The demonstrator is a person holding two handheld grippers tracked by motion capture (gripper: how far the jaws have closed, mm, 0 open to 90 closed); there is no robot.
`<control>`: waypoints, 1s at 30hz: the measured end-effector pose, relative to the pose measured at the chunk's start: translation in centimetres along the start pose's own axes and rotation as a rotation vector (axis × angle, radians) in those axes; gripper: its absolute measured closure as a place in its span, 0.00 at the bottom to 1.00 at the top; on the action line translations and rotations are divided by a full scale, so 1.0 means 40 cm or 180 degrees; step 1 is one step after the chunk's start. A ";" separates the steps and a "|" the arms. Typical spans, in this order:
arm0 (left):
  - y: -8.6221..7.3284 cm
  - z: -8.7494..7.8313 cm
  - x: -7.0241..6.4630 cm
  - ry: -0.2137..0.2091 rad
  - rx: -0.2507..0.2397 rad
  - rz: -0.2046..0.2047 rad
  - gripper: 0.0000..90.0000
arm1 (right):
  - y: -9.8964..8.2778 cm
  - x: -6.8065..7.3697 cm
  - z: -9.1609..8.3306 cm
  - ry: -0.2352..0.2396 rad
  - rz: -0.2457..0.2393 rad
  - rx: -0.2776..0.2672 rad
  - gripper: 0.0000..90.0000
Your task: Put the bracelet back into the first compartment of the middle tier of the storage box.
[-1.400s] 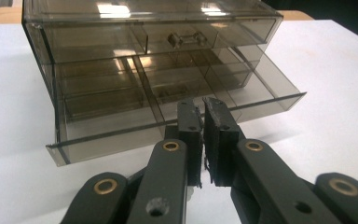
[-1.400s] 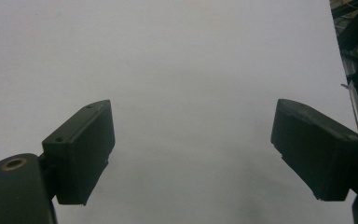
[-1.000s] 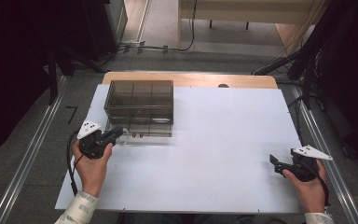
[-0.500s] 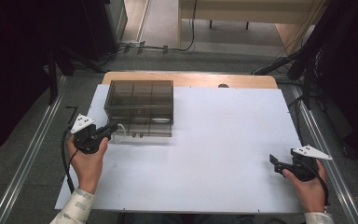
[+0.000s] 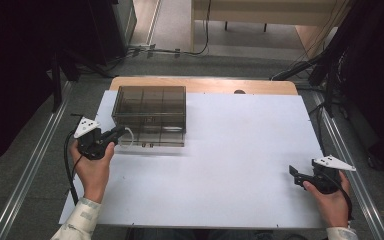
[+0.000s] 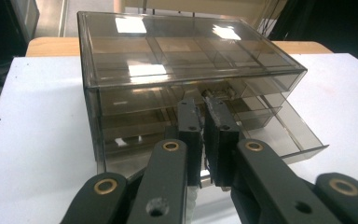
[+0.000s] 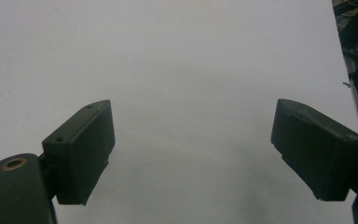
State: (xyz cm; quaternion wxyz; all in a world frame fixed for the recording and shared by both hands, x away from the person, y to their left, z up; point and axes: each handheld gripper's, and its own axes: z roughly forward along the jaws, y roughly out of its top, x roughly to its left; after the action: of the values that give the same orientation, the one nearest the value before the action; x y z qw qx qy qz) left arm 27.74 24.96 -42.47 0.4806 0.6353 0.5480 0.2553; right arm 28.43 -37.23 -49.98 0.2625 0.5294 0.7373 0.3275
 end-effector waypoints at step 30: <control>0.015 0.095 0.041 0.0146 0.0116 -0.0017 0.96 | -0.001 0.001 0.002 -0.0010 -0.0014 0.0018 0.13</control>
State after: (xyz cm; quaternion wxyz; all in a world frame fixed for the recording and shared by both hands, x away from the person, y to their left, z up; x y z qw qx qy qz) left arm 31.67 25.30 -43.83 0.4570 0.6364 0.5651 0.2585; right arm 28.45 -37.20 -50.09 0.2628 0.5291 0.7389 0.3240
